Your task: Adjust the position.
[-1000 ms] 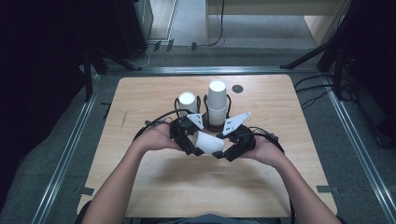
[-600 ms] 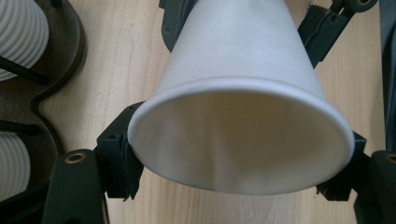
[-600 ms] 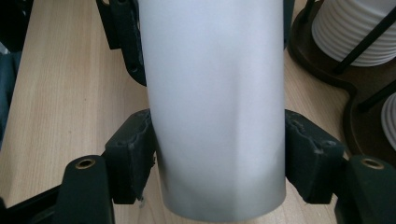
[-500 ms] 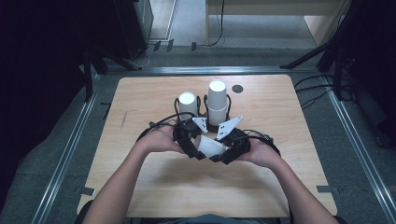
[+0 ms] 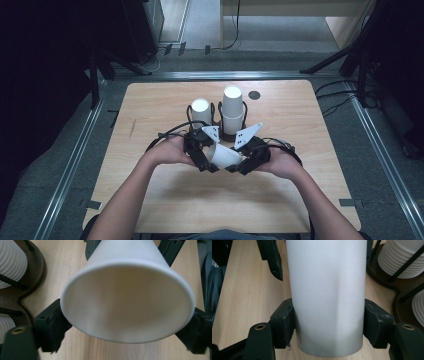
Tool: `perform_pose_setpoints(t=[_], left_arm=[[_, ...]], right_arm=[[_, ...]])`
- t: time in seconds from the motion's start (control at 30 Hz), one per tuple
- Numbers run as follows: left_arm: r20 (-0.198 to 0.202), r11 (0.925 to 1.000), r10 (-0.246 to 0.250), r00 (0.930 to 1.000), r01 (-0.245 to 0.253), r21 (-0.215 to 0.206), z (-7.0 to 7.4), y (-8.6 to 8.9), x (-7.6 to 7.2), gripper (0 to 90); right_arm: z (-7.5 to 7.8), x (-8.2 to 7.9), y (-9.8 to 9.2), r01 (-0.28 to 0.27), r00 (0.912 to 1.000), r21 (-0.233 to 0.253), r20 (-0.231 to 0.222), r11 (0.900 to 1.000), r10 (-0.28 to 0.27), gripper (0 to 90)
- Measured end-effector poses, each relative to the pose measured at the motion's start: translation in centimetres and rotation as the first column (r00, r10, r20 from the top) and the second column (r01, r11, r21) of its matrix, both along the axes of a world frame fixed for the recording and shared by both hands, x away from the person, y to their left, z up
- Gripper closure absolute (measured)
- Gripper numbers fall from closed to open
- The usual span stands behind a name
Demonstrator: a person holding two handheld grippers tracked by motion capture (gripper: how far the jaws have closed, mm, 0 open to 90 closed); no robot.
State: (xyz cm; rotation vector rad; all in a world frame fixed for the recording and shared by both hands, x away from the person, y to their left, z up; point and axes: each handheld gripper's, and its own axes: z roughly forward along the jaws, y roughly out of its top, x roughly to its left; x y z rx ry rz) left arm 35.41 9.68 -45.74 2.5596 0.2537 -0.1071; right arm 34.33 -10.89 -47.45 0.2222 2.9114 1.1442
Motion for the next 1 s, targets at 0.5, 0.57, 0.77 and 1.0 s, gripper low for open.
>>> perform_pose_setpoints(t=[0.5,0.57,0.77,1.0], left_arm=[[0.017,0.9825,0.090,0.9958,-0.087,-0.165,0.8,1.7,0.2,9.0],[0.005,0.9733,0.106,0.9943,-0.103,-0.205,0.9,2.0,0.2,9.4],[-0.020,0.9492,0.140,0.9900,-0.140,-0.282,0.9,2.4,0.2,9.4],[-0.083,0.9092,0.156,0.9843,-0.176,-0.377,0.6,2.3,0.3,13.9]], right_arm=[[0.9,0.4,-1.2,0.038,0.9993,0.082,0.000,0.996,-0.038,33.6],[1.0,0.5,-1.2,0.044,0.9990,0.096,-0.006,0.994,-0.043,33.6],[1.3,0.6,-1.4,0.047,0.9989,0.126,-0.016,0.991,-0.045,33.6],[1.3,0.5,-1.3,0.044,0.9988,0.150,-0.026,0.988,-0.040,33.5]])
